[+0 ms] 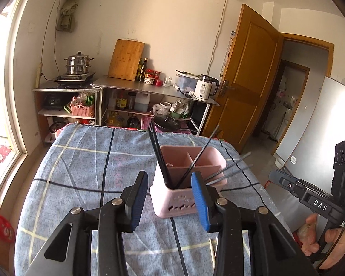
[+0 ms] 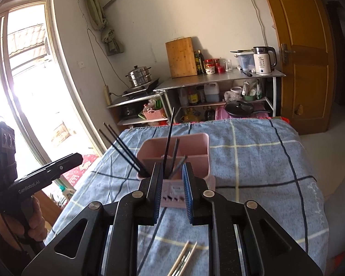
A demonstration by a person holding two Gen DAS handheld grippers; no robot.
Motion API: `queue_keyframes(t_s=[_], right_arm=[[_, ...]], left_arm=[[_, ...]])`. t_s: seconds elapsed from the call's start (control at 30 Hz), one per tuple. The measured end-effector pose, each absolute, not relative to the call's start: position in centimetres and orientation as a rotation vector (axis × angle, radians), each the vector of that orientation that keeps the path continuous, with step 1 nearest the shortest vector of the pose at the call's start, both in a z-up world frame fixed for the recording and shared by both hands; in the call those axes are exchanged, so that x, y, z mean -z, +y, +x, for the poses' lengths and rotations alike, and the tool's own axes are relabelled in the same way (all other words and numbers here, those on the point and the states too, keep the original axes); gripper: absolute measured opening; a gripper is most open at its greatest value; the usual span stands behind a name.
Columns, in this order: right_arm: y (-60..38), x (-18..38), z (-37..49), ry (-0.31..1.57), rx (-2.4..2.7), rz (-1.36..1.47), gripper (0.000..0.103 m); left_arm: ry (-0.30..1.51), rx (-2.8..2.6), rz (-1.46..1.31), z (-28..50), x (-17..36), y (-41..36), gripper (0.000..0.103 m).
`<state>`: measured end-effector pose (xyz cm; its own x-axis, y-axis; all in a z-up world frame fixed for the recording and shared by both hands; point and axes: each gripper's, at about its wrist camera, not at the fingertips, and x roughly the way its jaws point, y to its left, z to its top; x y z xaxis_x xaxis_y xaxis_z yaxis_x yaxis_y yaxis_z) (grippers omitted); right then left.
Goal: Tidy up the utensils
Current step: 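Move both grippers back to the wooden chopsticks on the cover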
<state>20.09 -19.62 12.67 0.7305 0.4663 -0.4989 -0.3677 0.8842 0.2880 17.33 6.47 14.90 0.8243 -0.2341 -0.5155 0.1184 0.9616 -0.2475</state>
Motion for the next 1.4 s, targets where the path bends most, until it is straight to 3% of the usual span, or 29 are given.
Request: queue_keyframes(t_s=[0.57, 1.0, 1.4], right_arm=[[-21.7, -7.7, 14.0, 0.701, -0.452, 0.194, 0.018], [-21.2, -4.0, 13.7, 0.791, -0.435, 0.196, 0.018], [-19.2, 3.0, 15.1, 0.979, -0.418, 0.184, 0.018]], left_arm=[[0.662, 0.252, -0.167, 10.5, -9.3, 3.0, 0.039], [0.723, 0.266, -0.184, 10.3, -6.7, 2.5, 0.039], [0.800, 0.282, -0.191, 11.3, -3.6, 1.9, 0.039]])
